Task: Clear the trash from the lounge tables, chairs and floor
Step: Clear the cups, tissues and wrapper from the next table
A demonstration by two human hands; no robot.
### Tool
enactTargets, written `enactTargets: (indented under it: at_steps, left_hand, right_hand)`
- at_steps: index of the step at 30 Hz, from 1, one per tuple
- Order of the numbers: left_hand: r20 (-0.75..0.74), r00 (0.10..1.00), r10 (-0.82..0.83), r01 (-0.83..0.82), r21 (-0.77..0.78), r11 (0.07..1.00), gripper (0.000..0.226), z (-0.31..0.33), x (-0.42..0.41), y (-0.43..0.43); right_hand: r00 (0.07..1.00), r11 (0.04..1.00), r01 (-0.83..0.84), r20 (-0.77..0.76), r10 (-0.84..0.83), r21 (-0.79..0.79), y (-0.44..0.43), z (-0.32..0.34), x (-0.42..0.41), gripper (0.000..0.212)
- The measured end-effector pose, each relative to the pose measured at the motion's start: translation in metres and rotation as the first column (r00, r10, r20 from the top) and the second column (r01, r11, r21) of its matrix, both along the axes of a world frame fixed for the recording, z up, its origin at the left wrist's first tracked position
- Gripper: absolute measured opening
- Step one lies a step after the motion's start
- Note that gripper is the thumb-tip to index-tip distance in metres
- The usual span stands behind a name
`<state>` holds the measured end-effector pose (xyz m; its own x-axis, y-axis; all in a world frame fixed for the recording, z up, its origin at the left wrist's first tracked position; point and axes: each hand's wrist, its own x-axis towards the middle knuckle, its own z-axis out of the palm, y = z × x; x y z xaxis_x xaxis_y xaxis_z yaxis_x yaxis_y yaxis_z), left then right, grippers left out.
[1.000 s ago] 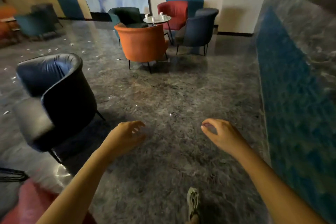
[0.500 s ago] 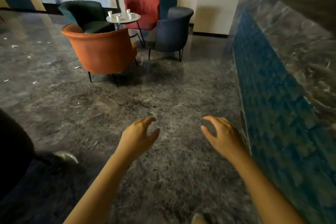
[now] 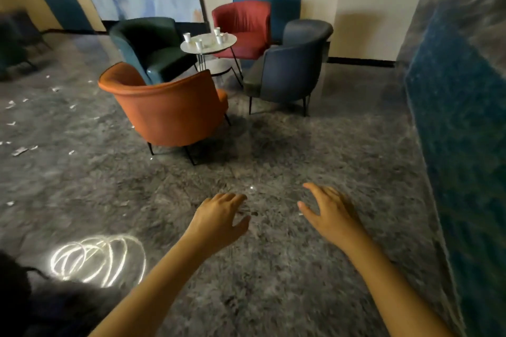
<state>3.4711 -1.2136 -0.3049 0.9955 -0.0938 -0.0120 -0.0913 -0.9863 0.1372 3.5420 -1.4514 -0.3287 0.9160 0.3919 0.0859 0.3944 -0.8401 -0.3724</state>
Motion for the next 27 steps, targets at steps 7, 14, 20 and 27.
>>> enactTargets:
  at_steps: [7,14,20,27]
  left_hand:
    - [-0.024,0.968,0.249,-0.25,-0.026,0.968,0.053,-0.024,0.132,0.115]
    - [-0.049,0.921,0.387,-0.39,-0.083,0.917,0.052,-0.038,0.319,0.225]
    - [-0.008,0.95,0.312,-0.31,-0.136,0.941,0.047,-0.008,0.492,0.272]
    - [-0.003,0.982,0.187,-0.185,-0.173,0.967,0.046,-0.015,0.679,0.299]
  right_hand:
    - [0.952,0.94,-0.305,-0.012,0.306,-0.151,0.122,-0.016,0.184,0.058]
    - [0.948,0.933,-0.318,-0.06,0.312,-0.169,0.218,-0.021,0.382,0.055]
    - [0.991,0.992,-0.124,-0.039,0.124,0.002,0.258,0.009,0.533,0.044]
    - [0.998,0.992,0.011,-0.057,-0.004,0.128,0.287,-0.006,0.708,0.038]
